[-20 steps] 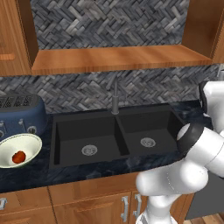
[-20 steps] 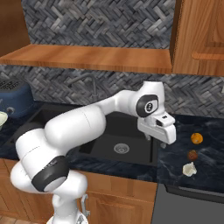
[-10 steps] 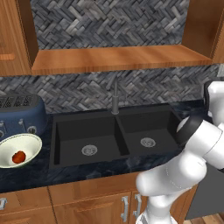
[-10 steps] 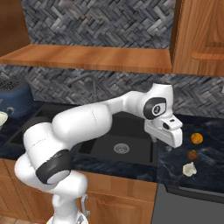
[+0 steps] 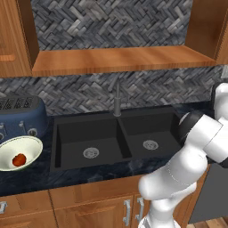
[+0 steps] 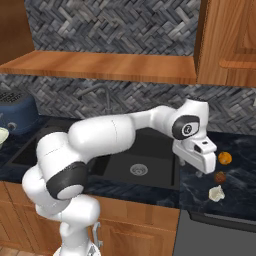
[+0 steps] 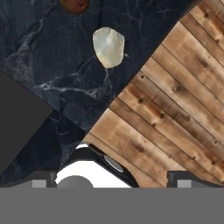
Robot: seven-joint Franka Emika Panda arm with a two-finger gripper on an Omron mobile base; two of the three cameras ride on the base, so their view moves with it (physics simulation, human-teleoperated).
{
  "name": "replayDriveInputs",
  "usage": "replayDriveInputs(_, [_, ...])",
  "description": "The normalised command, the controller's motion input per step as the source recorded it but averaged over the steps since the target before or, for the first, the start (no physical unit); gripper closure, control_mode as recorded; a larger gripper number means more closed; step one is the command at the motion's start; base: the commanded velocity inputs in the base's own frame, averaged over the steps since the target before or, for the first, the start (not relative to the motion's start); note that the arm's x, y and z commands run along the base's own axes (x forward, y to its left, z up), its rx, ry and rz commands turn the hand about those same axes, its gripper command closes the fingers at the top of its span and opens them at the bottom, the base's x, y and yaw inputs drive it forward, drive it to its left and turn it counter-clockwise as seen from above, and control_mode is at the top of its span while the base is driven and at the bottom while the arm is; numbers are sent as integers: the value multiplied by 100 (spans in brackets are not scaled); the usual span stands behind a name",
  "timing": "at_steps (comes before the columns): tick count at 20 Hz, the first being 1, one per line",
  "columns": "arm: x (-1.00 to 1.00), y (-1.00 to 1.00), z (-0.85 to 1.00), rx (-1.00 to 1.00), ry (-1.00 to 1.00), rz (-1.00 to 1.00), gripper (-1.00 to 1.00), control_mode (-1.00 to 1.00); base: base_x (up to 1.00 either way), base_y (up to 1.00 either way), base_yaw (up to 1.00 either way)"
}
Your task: There is a mixed pile of frozen fruits and vegetables on the counter. Locate all the frozen vegetables and place the items in a bowl on the counter. Take all the frozen fruits and defrost them in a running sink.
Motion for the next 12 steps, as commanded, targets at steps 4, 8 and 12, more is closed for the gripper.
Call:
replayDriveInputs(4, [0,-19,-10,0,-1,-3,-100,-100,0,0,0])
replayDriveInputs(8, [0,-14,-5,0,-1,0,-100,-100,0,0,0])
replayDriveInputs(12, [1,-23,-12,0,-6,0,-100,-100,0,0,0])
